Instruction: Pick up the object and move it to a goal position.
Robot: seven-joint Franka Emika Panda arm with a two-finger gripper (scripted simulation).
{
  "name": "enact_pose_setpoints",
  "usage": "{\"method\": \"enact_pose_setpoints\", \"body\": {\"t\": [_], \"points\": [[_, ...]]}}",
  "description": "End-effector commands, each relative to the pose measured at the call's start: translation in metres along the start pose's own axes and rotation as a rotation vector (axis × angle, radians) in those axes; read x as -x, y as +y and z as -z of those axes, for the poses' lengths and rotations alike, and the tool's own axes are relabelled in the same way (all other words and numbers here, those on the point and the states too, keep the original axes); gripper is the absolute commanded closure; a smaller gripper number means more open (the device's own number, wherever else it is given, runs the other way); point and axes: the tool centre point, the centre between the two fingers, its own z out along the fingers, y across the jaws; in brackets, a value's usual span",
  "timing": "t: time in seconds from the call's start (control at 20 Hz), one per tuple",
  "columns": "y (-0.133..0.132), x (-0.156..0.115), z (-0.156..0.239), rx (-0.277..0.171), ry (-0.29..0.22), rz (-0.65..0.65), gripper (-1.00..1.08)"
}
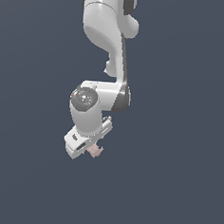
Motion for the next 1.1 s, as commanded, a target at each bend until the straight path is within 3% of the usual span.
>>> {"method": "enact_pose_setpoints", "body": {"t": [0.0,0.35,0.65,0.7,1.05], "points": [[0.000,0.000,-0.008,-0.001,-0.001,0.000,-0.92],[-0.001,0.001,-0.044,-0.001,0.000,0.004,-0.92],[0.000,0.000,-0.047,-0.001,0.000,0.004,-0.92],[0.000,0.000,-0.047,-0.001,0.000,0.004,1.08],[0.000,0.000,-0.047,-0.001,0.000,0.004,1.08]]}}
